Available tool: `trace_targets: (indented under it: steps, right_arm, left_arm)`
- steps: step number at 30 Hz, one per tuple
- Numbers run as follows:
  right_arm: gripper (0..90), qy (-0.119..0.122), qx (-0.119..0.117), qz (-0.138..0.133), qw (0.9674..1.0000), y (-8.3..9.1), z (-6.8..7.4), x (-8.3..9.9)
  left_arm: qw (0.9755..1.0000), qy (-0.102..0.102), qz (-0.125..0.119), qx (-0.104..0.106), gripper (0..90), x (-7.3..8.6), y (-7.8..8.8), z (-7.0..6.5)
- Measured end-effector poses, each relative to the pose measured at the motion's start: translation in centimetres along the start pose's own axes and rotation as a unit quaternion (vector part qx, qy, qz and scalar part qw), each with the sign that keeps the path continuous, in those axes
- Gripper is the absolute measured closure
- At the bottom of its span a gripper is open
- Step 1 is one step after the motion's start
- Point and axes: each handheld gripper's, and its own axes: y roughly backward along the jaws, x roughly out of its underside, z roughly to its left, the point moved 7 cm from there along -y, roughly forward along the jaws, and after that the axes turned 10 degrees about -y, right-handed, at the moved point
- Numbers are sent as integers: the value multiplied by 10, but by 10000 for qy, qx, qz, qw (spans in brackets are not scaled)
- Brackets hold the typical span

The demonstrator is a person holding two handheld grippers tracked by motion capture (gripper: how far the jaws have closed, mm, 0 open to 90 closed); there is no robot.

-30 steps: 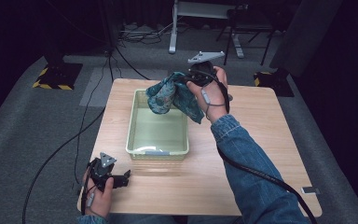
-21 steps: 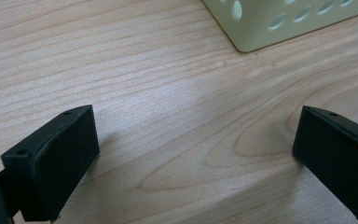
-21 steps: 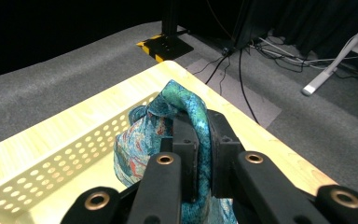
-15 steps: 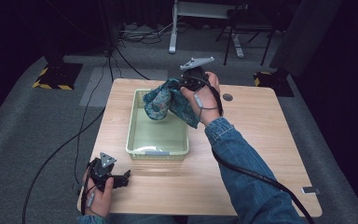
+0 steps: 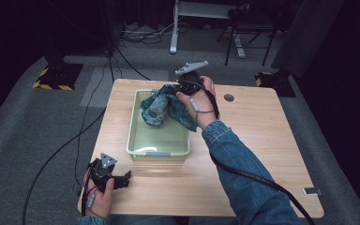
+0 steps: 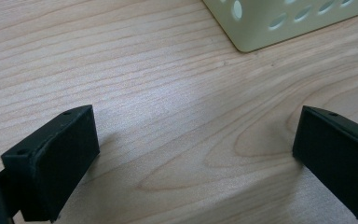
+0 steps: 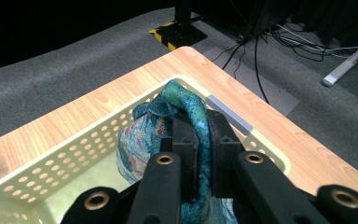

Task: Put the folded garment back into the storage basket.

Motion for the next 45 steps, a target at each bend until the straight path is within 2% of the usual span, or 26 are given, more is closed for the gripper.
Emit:
trace_targets:
  steps: [5, 7, 8, 9, 10, 11, 13, 19, 30, 35, 45]
  right_arm:
    - [831, -2, -35, 47, 10000, -4, 3, 3]
    - [810, -12, -165, 71, 9998, -6, 7, 5]
    - [735, -12, -460, 81, 9989, -8, 12, 5]
    - [639, -70, -917, 140, 9957, -10, 20, 6]
    - [541, -195, -1227, 106, 9922, -10, 26, 6]
    - [455, -278, -1381, 0, 9900, -8, 29, 4]
    - [397, -360, -1510, -183, 9877, -3, 29, -1]
    - [324, -309, -1230, -367, 9912, 9, 12, -3]
    - [250, -135, -910, -570, 9941, 28, -17, 12]
    - [236, 15, -773, -638, 9950, 36, -24, 16]
    - [220, 108, -729, -714, 9947, 52, -32, 23]
  left_arm:
    - [10000, 0, -1, -1, 2, 0, 0, 0]
    - [10000, 1, -2, -1, 2, 0, 0, 0]
    - [10000, -1, -1, 0, 2, 0, 0, 0]
    - [10000, -1, 1, 1, 2, 0, 0, 0]
    - [10000, 0, 0, 0, 2, 0, 0, 0]
    - [10000, -1, 1, 1, 2, 0, 0, 0]
    - [10000, 9, 0, 5, 2, 0, 0, 0]
    - [10000, 8, 0, 4, 2, 0, 0, 0]
    - [10000, 10, -1, 5, 2, 0, 0, 0]
    - [10000, 9, -1, 3, 2, 0, 0, 0]
    - [10000, 9, -1, 4, 2, 0, 0, 0]
